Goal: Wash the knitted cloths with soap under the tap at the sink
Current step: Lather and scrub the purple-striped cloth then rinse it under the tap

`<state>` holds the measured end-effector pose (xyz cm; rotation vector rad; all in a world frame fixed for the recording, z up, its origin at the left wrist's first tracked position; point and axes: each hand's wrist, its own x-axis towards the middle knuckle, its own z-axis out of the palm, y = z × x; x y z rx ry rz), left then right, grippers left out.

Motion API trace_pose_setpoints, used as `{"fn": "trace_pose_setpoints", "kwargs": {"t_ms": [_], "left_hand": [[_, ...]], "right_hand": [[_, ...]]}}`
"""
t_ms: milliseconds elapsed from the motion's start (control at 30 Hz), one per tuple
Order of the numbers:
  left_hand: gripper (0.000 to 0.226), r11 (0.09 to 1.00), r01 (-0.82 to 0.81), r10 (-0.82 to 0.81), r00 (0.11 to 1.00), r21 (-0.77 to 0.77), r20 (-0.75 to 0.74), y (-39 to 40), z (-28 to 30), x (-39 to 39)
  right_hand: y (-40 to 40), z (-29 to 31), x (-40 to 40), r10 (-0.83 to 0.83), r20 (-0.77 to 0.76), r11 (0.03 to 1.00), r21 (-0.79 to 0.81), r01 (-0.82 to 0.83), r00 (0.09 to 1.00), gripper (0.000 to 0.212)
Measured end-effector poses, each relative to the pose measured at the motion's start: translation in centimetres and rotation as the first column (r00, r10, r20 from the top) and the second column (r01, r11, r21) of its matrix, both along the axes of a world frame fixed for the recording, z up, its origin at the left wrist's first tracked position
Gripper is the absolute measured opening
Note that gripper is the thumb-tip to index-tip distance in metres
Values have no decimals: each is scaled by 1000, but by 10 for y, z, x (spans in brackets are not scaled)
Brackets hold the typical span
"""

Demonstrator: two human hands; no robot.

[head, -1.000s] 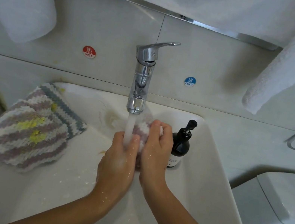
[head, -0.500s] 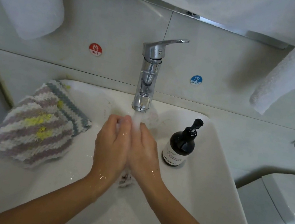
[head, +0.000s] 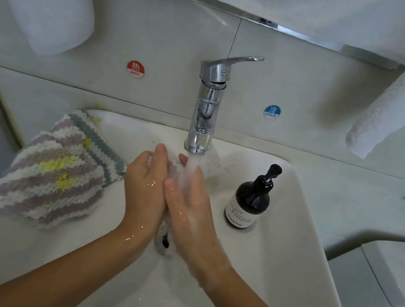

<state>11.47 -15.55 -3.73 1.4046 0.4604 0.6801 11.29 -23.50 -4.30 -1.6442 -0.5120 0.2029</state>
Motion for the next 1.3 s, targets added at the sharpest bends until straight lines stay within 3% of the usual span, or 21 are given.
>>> {"fn": "trace_pose_setpoints", "kwargs": {"t_ms": [67,167,267,367,500,633,733,867,933,1000,1100,1200,1300], "left_hand": [[43,1000,3,-3,1000,4,-11,-1,1,2],[39,997,52,-54,998,-48,-39,-3,0,2],[26,986,153,-159,982,-65,-106,-8,-1,-2],[13,962,266,-259,959,53,-113,-16,-8,-7],[43,930,333,-321,942,155,-97,-27,-17,-12],[54,916,330,-317,944,230,-94,-26,-18,-16],[58,909,316,-306,949,270,-82,-23,-22,-18],[41,941,275,-266,961,198,-71,-23,-17,-19],[28,963,235,-230,972,128,-54,-21,-13,-18],[16,969,138,-132,990,205,-42,-15,-12,-14],[28,973,40,-32,999,228,-38,-7,-11,-6],[43,989,30,-22,998,145,-55,-5,-9,-3],[44,992,75,-64,993,105,-104,-7,-9,-4]], "right_hand": [[-2,-2,0,-35,45,998,-49,37,998,33],[2,-1,1,-135,107,988,-59,142,985,21],[4,-1,5,-236,-32,968,75,238,971,19],[-3,-1,14,-373,40,927,48,372,927,24],[-10,-1,25,-470,12,878,103,467,882,27],[-10,1,26,-509,-84,843,149,516,857,26],[-11,4,28,-522,-117,829,162,535,845,30],[-8,3,23,-445,-78,885,113,452,892,40],[-5,1,16,-357,-61,931,58,361,932,30],[1,-1,9,-283,-41,958,28,284,958,18],[9,-4,0,-277,-33,959,53,279,960,39],[11,0,-1,-322,4,946,-35,322,947,27],[9,3,4,-317,35,942,-103,319,948,22]]}}
